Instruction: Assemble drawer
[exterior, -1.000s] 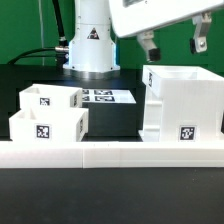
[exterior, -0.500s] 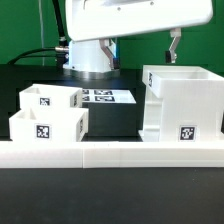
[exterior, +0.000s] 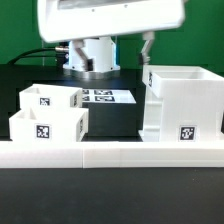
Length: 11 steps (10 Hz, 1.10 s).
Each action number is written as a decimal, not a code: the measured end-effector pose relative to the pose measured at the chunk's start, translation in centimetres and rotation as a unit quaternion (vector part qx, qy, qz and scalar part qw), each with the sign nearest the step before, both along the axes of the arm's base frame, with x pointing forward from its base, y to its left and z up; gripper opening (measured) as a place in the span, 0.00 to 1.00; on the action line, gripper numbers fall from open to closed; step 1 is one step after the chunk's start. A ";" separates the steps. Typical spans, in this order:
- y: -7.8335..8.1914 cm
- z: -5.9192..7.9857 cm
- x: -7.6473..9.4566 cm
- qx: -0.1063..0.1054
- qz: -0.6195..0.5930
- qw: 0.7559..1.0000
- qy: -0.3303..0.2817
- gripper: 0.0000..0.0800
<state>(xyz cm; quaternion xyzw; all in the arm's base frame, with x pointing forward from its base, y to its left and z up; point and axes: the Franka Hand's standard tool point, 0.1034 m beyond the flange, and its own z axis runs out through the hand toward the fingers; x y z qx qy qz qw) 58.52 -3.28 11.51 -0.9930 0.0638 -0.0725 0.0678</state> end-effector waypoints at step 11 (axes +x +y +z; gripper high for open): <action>-2.6 -5.2 -1.5 -0.062 0.012 0.998 0.029 0.81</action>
Offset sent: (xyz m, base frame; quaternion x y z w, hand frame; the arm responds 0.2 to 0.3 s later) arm 0.0000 0.0000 0.0000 0.0000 0.0000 0.0000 1.0000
